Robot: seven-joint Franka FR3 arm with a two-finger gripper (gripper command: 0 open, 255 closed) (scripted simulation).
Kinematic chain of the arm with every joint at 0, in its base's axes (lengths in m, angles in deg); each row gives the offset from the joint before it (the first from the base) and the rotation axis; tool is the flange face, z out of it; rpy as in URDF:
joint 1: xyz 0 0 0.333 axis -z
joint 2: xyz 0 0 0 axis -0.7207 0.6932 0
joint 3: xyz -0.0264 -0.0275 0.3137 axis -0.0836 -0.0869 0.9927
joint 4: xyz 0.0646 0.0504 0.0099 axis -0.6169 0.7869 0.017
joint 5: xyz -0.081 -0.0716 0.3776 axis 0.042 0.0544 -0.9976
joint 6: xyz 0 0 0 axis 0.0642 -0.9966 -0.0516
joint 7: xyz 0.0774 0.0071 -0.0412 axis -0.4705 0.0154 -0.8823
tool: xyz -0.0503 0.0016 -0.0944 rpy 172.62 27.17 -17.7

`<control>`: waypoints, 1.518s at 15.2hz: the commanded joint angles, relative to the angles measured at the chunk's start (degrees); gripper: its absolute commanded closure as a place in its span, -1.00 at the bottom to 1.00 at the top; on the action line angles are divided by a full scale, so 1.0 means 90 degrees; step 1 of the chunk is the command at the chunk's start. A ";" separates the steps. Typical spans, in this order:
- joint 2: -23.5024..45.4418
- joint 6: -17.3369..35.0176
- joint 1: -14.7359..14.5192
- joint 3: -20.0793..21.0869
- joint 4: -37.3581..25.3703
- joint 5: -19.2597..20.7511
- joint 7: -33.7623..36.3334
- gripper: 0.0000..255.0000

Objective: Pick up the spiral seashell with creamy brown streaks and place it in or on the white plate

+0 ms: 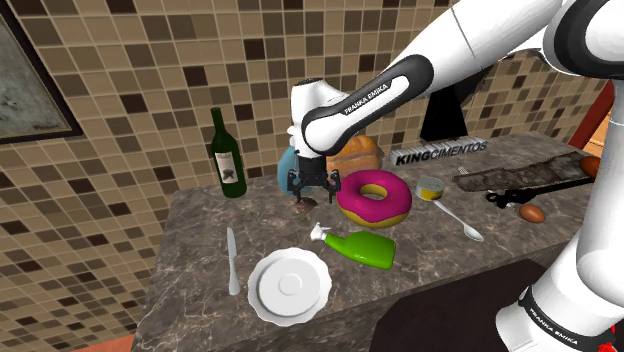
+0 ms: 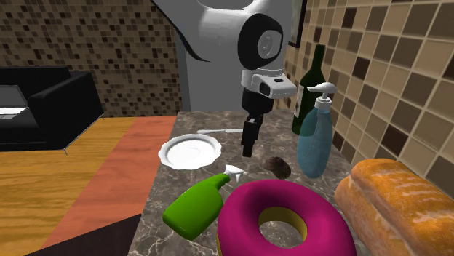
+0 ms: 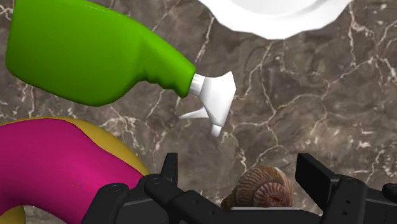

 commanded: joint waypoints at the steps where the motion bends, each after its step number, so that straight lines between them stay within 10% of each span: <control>1: 0.0514 0.0061 -0.0124 -0.0145 -0.0476 0.0212 0.0446 -1.00; 17: 0.1024 0.0590 -0.0241 -0.0288 -0.0455 0.0415 0.0664 -1.00; 18: 0.1024 0.0590 -0.0241 -0.0288 -0.0455 0.0415 0.0664 1.00; 23: 0.1024 0.0590 -0.0241 -0.0288 -0.0455 0.0415 0.0664 1.00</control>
